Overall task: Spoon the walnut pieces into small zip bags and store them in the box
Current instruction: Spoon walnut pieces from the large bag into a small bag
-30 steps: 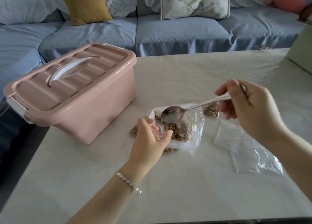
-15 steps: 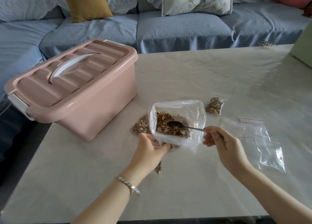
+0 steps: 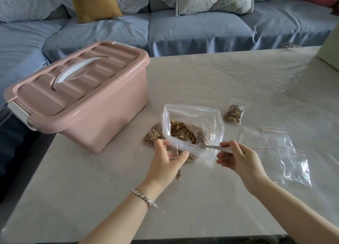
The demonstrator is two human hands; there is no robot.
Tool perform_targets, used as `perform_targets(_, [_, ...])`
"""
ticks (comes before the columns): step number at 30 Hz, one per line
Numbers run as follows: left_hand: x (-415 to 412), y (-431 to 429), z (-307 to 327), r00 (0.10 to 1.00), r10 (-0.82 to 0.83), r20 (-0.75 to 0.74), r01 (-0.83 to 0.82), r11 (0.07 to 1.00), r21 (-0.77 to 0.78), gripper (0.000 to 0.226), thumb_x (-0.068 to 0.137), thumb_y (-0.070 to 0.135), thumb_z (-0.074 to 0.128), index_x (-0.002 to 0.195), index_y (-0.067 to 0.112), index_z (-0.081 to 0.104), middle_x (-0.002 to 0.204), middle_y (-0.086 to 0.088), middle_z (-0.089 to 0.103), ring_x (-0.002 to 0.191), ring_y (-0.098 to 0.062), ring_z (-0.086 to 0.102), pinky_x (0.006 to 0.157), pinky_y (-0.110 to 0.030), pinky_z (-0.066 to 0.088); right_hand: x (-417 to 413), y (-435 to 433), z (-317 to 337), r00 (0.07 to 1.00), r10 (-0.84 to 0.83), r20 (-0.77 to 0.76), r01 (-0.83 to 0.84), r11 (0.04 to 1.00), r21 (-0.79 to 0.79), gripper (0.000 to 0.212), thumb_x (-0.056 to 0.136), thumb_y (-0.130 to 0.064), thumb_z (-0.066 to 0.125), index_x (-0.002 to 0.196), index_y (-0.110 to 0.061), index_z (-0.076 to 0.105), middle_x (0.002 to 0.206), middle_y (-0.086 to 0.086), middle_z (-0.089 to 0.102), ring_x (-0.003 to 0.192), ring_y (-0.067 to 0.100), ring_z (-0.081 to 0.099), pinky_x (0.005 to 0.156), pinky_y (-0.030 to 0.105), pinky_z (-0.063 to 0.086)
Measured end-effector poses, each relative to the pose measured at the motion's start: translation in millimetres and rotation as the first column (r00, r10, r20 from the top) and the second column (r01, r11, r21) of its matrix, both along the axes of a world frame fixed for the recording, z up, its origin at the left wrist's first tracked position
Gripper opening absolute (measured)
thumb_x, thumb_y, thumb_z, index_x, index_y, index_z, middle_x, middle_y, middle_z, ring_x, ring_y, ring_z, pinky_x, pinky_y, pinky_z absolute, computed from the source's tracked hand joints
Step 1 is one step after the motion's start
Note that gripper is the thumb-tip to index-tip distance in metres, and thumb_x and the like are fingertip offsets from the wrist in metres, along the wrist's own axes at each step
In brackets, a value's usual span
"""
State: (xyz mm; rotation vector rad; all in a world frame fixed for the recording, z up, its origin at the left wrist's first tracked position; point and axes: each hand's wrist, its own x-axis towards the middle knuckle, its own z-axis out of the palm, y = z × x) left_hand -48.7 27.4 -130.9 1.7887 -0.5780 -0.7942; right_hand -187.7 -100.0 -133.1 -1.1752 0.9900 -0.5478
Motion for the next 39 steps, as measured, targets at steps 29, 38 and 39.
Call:
perform_targets(29, [0, -34, 44, 0.895, -0.146, 0.421, 0.080, 0.982, 0.172, 0.045, 0.076, 0.042, 0.070, 0.102, 0.022, 0.038, 0.080, 0.016, 0.057, 0.074, 0.000, 0.055, 0.062, -0.016, 0.039, -2, -43, 130, 0.993, 0.032, -0.112, -0.069, 0.934, -0.351, 0.037, 0.096, -0.022, 0.040, 0.073, -0.005, 0.063, 0.045, 0.004, 0.060, 0.035, 0.013, 0.051, 0.037, 0.016, 0.042])
perform_targets(38, [-2, -32, 43, 0.876, -0.156, 0.456, 0.082, 0.981, 0.177, 0.044, 0.077, 0.040, 0.070, 0.100, 0.019, 0.039, 0.078, 0.016, 0.054, 0.078, -0.008, 0.058, 0.069, -0.025, 0.045, 6, 4, 146, 0.933, 0.155, -0.326, -0.359, 0.467, -0.808, 0.035, 0.092, -0.037, 0.040, 0.071, -0.020, 0.063, 0.062, -0.005, 0.064, 0.047, 0.009, 0.059, 0.049, 0.019, 0.047])
perform_targets(39, [-2, -32, 41, 0.883, -0.145, 0.447, 0.078, 0.983, 0.166, 0.044, 0.077, 0.039, 0.070, 0.100, 0.018, 0.039, 0.082, 0.014, 0.056, 0.083, -0.011, 0.061, 0.075, -0.028, 0.048, 5, 6, 149, 0.935, 0.142, -0.325, -0.354, 0.428, -0.832, 0.036, 0.093, -0.040, 0.040, 0.072, -0.021, 0.063, 0.063, -0.006, 0.063, 0.049, 0.008, 0.060, 0.050, 0.020, 0.047])
